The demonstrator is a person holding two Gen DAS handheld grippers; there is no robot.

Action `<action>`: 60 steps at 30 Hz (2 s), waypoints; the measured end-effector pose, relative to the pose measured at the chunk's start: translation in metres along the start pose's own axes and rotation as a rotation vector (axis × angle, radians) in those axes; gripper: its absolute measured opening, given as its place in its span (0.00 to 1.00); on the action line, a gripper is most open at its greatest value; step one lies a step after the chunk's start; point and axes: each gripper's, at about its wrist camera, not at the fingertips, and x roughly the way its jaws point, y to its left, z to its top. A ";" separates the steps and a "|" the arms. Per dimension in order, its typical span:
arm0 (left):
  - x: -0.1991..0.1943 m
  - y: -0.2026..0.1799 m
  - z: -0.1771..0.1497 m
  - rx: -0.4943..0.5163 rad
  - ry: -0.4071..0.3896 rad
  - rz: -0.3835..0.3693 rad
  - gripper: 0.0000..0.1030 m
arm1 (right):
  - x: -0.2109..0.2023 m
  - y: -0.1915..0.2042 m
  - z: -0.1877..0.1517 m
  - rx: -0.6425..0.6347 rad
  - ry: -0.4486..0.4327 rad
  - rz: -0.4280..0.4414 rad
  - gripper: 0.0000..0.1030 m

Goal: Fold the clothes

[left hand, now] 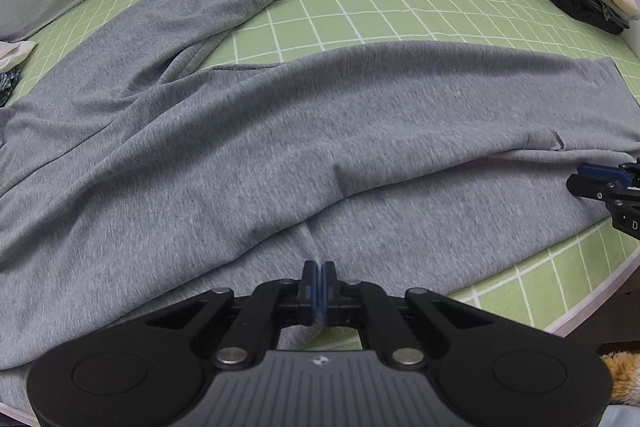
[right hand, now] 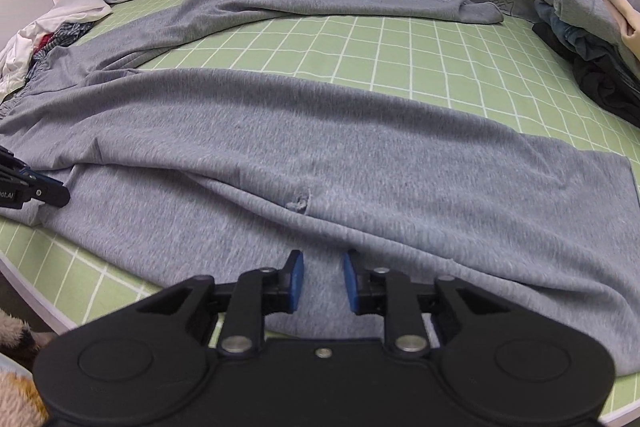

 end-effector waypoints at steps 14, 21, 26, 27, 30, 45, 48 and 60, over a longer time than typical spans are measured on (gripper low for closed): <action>-0.033 -0.009 -0.021 0.028 -0.049 -0.006 0.01 | -0.029 -0.020 -0.011 0.090 -0.014 0.009 0.00; -0.023 -0.019 -0.027 0.073 -0.006 0.025 0.02 | -0.014 -0.016 -0.008 0.062 0.009 0.027 0.33; -0.020 -0.015 -0.025 0.025 -0.011 0.012 0.06 | -0.006 -0.007 -0.006 0.001 0.025 0.040 0.30; -0.019 -0.014 -0.025 0.011 -0.013 0.010 0.07 | -0.006 -0.004 -0.006 -0.018 0.023 0.035 0.28; -0.018 -0.012 -0.025 -0.025 -0.017 0.003 0.07 | -0.006 -0.003 -0.006 -0.037 0.017 0.051 0.01; -0.067 -0.004 -0.031 0.009 -0.125 -0.062 0.01 | -0.060 -0.018 -0.007 0.020 -0.068 0.052 0.00; -0.057 -0.006 -0.034 0.010 -0.093 -0.067 0.01 | -0.049 -0.018 -0.009 0.033 -0.040 0.040 0.00; -0.037 -0.030 -0.046 0.125 0.001 -0.058 0.00 | -0.017 -0.004 0.009 -0.014 -0.058 0.014 0.22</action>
